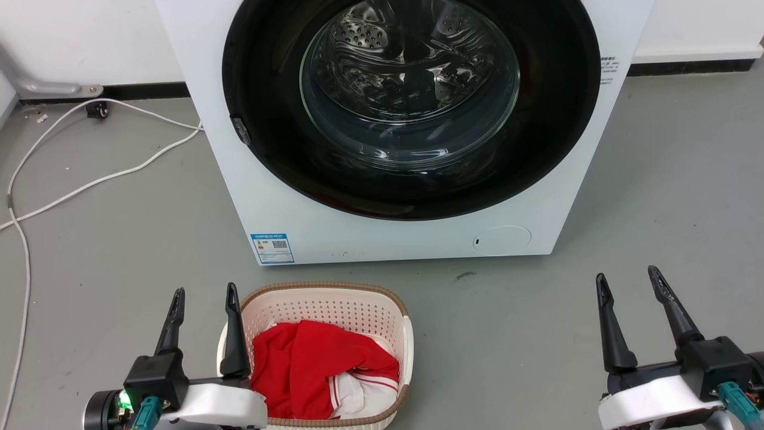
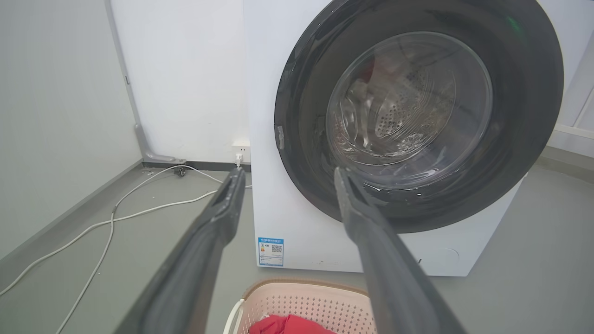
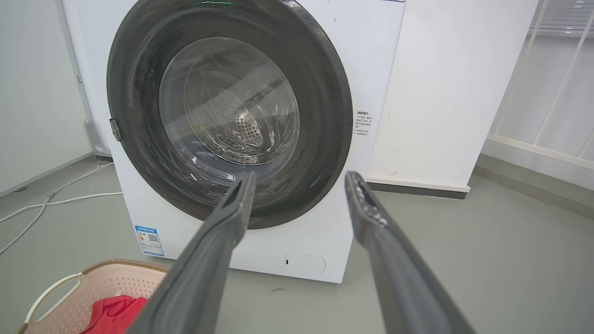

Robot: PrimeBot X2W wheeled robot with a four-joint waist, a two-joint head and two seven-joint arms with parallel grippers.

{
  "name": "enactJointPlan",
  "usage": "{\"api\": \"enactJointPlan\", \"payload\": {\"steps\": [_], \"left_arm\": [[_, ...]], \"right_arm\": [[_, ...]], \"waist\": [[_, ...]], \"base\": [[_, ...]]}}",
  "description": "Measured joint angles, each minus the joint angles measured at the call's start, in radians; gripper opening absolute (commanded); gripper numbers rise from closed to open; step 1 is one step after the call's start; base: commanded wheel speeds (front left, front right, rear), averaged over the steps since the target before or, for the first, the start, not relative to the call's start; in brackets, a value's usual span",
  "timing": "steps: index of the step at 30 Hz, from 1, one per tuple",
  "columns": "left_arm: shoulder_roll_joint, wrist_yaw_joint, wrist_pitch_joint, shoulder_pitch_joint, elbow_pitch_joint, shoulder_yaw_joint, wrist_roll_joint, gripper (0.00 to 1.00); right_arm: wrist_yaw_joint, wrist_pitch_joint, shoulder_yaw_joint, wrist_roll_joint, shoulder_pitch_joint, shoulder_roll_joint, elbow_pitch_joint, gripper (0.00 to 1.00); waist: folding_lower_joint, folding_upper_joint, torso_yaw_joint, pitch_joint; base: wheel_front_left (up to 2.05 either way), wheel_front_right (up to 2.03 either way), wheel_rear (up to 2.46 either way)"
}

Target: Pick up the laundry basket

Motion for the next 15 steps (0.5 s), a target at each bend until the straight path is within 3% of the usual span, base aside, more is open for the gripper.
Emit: {"api": "enactJointPlan", "payload": {"steps": [15], "left_arm": [[0.001,0.017,-0.021,0.011,-0.01,-0.001,0.079,1.0]], "right_arm": [[0.0,-0.021,-0.016,0.029,0.008,-0.001,0.0,1.0]], "waist": [[0.0,0.0,-0.003,-0.001]], "base": [[0.0,0.0,0.0]]}}
